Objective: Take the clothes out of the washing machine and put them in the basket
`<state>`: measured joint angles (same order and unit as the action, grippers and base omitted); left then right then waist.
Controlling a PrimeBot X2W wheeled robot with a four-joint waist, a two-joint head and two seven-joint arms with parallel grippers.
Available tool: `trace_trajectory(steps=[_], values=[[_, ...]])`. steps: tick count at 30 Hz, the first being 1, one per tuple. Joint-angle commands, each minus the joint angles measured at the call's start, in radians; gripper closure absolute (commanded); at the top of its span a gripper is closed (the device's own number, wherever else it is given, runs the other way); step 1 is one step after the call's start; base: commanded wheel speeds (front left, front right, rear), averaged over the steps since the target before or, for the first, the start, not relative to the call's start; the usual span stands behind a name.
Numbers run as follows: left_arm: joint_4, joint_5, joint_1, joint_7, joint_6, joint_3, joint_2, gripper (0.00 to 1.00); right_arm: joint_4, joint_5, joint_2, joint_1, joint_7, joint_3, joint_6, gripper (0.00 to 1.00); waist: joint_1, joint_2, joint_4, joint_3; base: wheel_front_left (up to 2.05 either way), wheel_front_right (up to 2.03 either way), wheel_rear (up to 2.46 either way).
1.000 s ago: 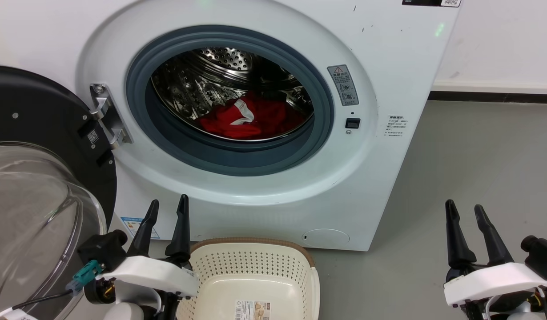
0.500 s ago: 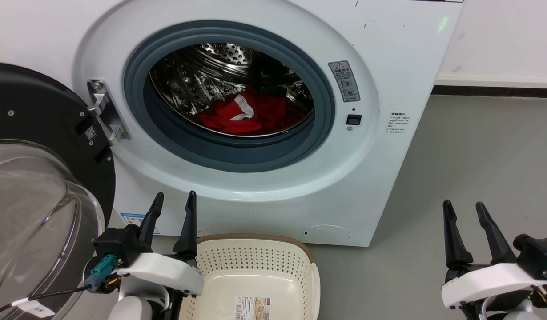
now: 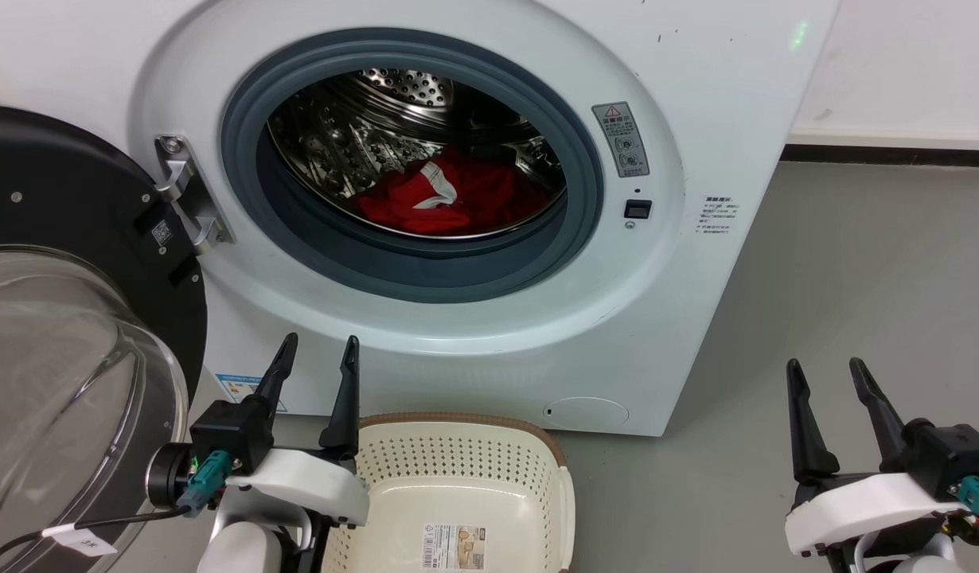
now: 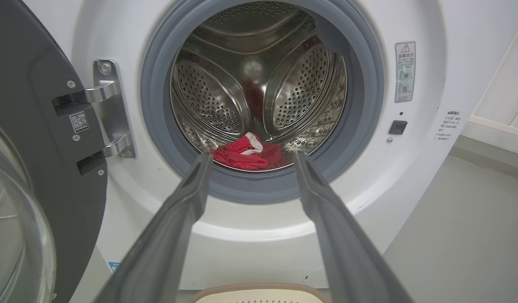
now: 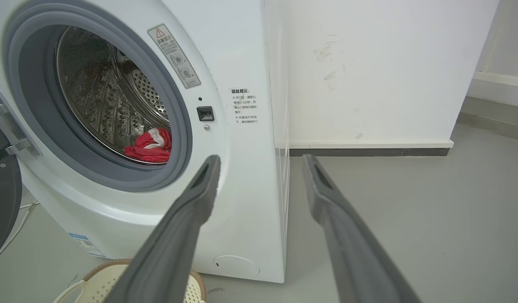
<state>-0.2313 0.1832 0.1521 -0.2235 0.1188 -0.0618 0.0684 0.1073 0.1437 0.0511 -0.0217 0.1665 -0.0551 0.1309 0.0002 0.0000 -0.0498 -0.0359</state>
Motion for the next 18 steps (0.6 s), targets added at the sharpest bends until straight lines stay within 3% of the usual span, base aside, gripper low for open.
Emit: trace_trajectory(steps=[1,18], values=[[-0.001,-0.021,0.017,-0.008,-0.004,-0.004,0.007,0.00,-0.002,-0.021,-0.001,-0.012,0.006,-0.002,0.000,0.00,-0.0002,0.0000,-0.001,0.000,0.00,0.00,0.00],[-0.009,-0.142,0.018,-0.039,-0.010,-0.012,0.006,0.00,0.009,-0.143,-0.002,-0.011,0.029,-0.002,0.000,0.00,-0.0002,0.0000,-0.009,-0.003,0.00,0.00,0.00]])
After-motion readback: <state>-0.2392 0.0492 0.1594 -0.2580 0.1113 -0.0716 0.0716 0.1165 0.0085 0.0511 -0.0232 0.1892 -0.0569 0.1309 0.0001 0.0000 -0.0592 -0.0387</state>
